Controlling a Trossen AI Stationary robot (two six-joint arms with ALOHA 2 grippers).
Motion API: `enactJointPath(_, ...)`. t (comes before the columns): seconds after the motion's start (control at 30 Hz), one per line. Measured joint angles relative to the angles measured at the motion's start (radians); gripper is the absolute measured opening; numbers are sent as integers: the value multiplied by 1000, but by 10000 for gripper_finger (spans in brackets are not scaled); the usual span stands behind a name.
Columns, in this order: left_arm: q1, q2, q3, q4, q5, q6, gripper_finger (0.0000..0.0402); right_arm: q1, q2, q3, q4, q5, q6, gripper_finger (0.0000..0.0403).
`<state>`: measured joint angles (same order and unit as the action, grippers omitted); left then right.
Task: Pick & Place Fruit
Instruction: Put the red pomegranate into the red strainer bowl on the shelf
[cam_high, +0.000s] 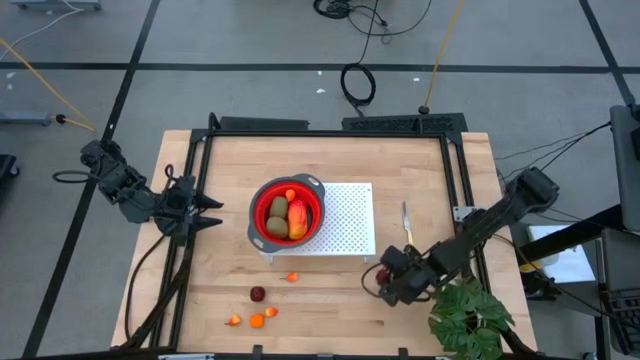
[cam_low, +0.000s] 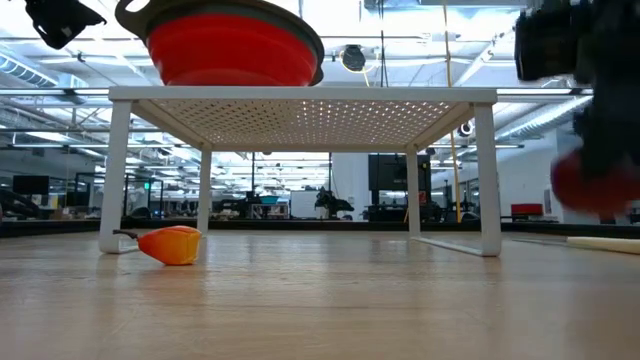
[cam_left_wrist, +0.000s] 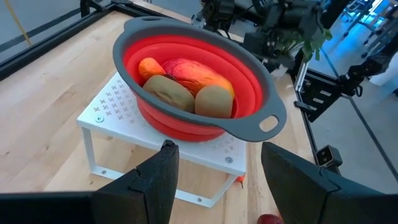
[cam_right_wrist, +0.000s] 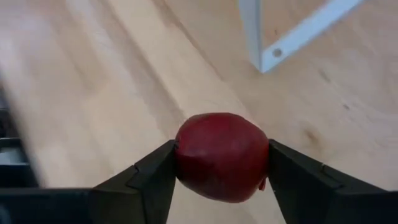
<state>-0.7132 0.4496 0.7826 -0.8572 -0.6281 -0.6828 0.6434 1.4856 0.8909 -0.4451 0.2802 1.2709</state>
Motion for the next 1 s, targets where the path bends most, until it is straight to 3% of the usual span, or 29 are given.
enactJointPath(0.27,0,0,0,71,0,56,230,0,-246,0,45,15,-76,217)
enactJointPath(0.47,0,1,0,186,0,145,230,0,-362,0,158,158,-198,217)
enactJointPath(0.77,0,36,0,360,-45,158,230,-13,-393,0,423,435,-537,217)
enactJointPath(1.0,10,139,0,566,-131,196,230,-74,-393,0,611,512,-894,217)
